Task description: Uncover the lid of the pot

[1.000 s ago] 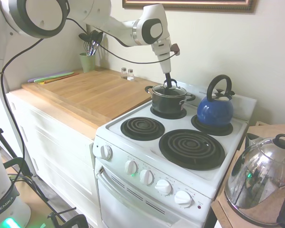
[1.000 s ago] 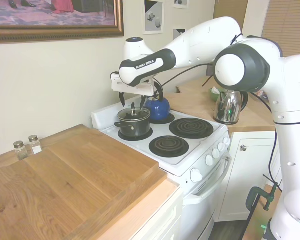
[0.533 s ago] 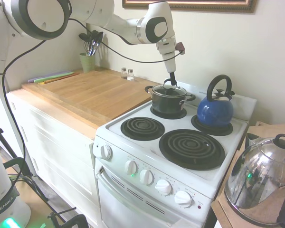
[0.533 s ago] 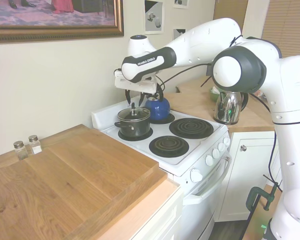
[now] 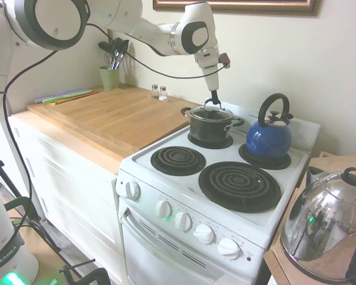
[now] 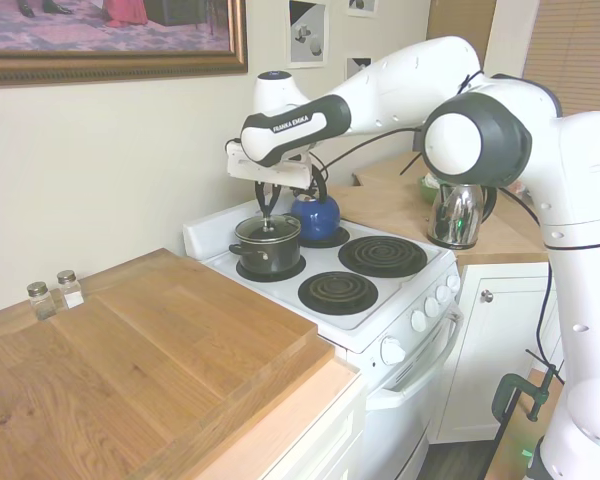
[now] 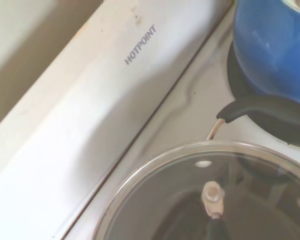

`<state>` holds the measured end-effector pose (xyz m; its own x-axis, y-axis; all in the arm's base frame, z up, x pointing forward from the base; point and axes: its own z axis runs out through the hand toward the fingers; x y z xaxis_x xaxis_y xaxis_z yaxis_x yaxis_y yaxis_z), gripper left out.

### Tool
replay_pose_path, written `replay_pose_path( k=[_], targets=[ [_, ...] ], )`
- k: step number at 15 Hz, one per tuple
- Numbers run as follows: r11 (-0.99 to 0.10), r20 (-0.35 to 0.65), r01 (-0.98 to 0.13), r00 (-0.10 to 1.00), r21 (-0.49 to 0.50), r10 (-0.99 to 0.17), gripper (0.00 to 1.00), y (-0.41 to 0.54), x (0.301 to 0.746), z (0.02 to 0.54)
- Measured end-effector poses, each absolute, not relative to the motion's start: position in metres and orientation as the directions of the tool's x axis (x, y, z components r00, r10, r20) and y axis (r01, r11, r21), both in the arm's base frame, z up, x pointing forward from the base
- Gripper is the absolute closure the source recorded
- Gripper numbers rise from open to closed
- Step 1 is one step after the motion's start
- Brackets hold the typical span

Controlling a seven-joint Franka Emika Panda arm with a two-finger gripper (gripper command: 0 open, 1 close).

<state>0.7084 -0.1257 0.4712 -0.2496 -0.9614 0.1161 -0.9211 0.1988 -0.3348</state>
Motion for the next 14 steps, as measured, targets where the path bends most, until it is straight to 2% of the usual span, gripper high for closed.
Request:
replay_pose_path(
  k=[7,11,14],
  targets=[
    [0.197,0.086,-0.920,-0.239,-0.339,-0.967,1.00,-0.128,0.705,0.480],
    [0.194,0.061,-0.893,-0.239,-0.407,-0.969,1.00,-0.150,0.677,0.542],
    [0.137,0.061,-0.881,-0.184,-0.454,-0.981,1.00,-0.117,0.644,0.593]
  ],
)
